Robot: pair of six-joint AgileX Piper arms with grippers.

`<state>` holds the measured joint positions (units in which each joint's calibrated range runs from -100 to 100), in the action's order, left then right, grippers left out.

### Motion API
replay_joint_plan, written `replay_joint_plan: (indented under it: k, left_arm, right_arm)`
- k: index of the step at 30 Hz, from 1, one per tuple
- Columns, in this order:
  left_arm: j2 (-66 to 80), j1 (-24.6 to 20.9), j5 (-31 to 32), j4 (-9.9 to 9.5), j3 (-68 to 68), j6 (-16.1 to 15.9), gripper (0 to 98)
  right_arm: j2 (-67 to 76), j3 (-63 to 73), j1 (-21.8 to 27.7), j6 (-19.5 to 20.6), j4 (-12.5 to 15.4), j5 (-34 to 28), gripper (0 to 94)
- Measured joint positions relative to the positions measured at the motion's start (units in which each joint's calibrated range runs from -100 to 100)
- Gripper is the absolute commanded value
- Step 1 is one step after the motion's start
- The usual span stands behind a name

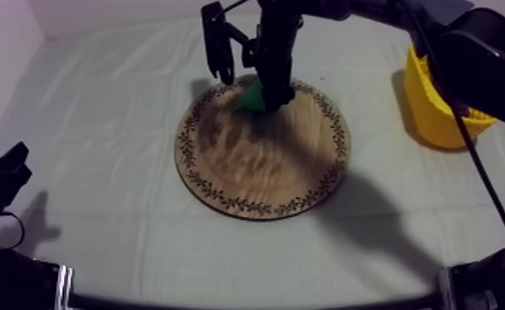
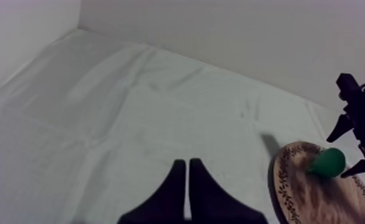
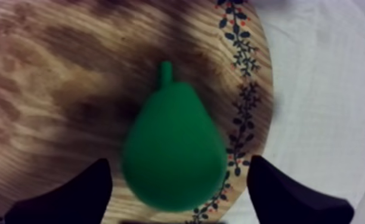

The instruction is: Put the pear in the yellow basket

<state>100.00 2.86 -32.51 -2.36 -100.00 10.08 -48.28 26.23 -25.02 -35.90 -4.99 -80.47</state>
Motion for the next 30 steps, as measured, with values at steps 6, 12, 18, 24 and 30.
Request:
replay_joint_plan:
  k: [6, 12, 18, 24, 30]
  left_arm:
    - [0.0, 0.0, 0.0, 0.0, 0.0, 0.0, 0.1]
    - [0.0, 0.0, 0.0, 0.0, 0.0, 0.0, 0.1]
    - [0.0, 0.0, 0.0, 0.0, 0.0, 0.0, 0.1]
    - [0.0, 0.0, 0.0, 0.0, 0.0, 0.0, 0.1]
    - [0.0, 0.0, 0.0, 0.0, 0.0, 0.0, 0.1]
  right_arm:
    - [-2.5, 1.6, 0.1, -0.1, -0.2, 1.1, 57.2]
    - [-3.6, 2.2, 0.1, 0.1, -0.2, 1.6, 36.3]
    - [-3.5, 2.3, 0.1, 0.2, 0.3, 2.2, 28.7]
    - [-0.9, 1.6, 0.5, 0.1, 0.7, 1.4, 29.2]
    - [4.3, 0.6, 1.6, -0.1, 1.1, 1.0, 29.3]
